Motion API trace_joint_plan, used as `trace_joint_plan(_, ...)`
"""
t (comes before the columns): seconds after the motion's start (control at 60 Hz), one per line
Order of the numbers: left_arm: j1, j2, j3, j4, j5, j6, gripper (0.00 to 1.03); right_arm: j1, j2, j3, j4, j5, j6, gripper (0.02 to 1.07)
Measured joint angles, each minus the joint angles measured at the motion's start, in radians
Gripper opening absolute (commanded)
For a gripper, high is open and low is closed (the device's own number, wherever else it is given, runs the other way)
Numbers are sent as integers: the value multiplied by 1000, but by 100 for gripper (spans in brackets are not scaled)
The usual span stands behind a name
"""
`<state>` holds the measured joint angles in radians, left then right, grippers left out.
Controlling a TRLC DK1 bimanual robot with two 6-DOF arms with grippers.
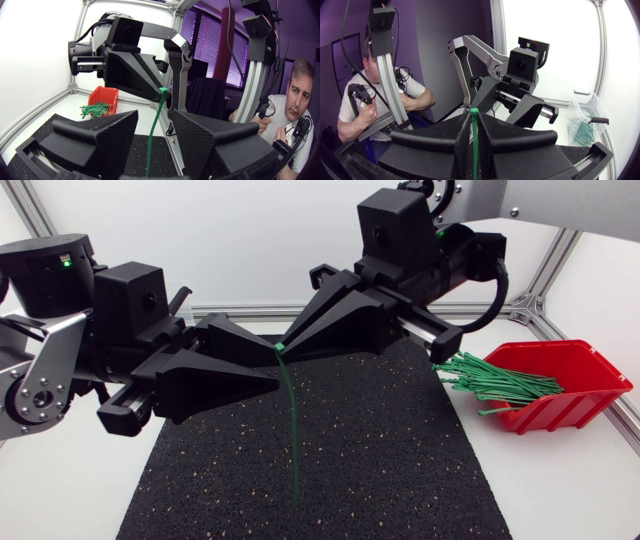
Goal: Take a green cable tie from the red box, thread the tail through the head to close it, then place it in the transparent bin on the left.
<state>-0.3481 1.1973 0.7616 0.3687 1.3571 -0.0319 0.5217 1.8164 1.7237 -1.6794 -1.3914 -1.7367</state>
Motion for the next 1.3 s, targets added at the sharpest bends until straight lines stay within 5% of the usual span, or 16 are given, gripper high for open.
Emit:
trace_joint_plan(0.333,0,-4,0,8,0,-18,55,0,15,5,0,-3,0,8)
trace_joint_plan(0.8,-20,-3,-4,26,0,-21,24,0,19,12,0,-4,0,8)
trace_joint_plan(1.3,-20,-30,-31,51,-10,-22,14,1,16,11,-2,-16,0,8)
